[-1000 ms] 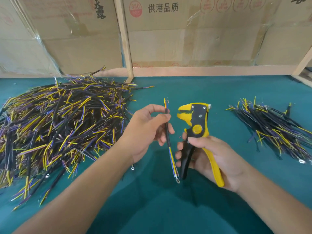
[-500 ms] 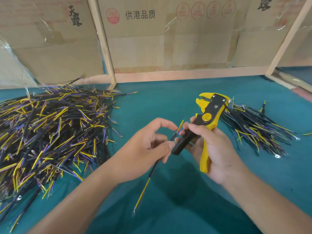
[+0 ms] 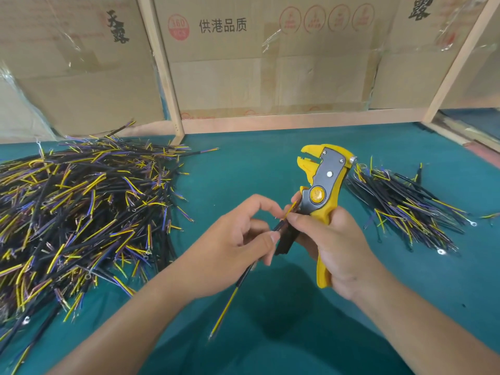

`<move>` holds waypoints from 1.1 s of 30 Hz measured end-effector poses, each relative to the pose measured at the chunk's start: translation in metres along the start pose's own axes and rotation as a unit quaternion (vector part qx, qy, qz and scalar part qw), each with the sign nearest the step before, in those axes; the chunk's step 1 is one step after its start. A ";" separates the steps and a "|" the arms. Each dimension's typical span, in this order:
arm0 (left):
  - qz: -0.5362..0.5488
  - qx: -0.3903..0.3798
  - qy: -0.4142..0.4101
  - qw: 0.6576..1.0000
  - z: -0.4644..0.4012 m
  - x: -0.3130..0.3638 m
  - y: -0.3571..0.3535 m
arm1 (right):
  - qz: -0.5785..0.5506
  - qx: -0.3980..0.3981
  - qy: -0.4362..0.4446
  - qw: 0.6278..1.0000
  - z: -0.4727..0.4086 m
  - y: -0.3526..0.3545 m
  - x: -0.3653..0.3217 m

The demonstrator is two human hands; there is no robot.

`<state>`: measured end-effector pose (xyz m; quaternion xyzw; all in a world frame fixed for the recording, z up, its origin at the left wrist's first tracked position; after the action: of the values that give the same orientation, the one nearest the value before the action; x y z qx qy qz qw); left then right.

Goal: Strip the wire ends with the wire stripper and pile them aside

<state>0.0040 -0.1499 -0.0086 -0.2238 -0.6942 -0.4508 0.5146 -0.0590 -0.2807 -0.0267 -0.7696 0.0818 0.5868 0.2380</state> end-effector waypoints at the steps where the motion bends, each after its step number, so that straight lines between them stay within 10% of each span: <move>1: 0.002 0.018 0.004 1.000 -0.001 0.000 0.000 | 0.024 -0.007 0.018 1.000 0.000 0.000 -0.002; 9: -0.050 0.149 0.003 0.988 0.001 0.003 0.006 | 0.124 -0.050 0.065 0.989 0.004 -0.011 -0.004; 22: -0.307 0.089 0.041 0.947 0.009 0.021 0.014 | 0.161 -0.082 0.053 0.982 0.010 -0.018 0.002; 33: -0.075 0.166 0.046 0.982 0.009 0.013 0.006 | 0.108 -0.057 0.087 0.989 0.006 -0.016 -0.007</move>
<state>-0.0003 -0.1413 0.0054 -0.0621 -0.7499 -0.3761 0.5407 -0.0592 -0.2651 -0.0172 -0.8167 0.1510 0.5437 0.1207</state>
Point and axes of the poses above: each hand's wrist, its own z-axis away from the middle knuckle, its own y-axis out of the back of the hand, x = y × z, the point moved 7 cm from there along -z, towards the middle knuckle, and after that the axes turned 7 degrees about y, right-handed, at the moved point
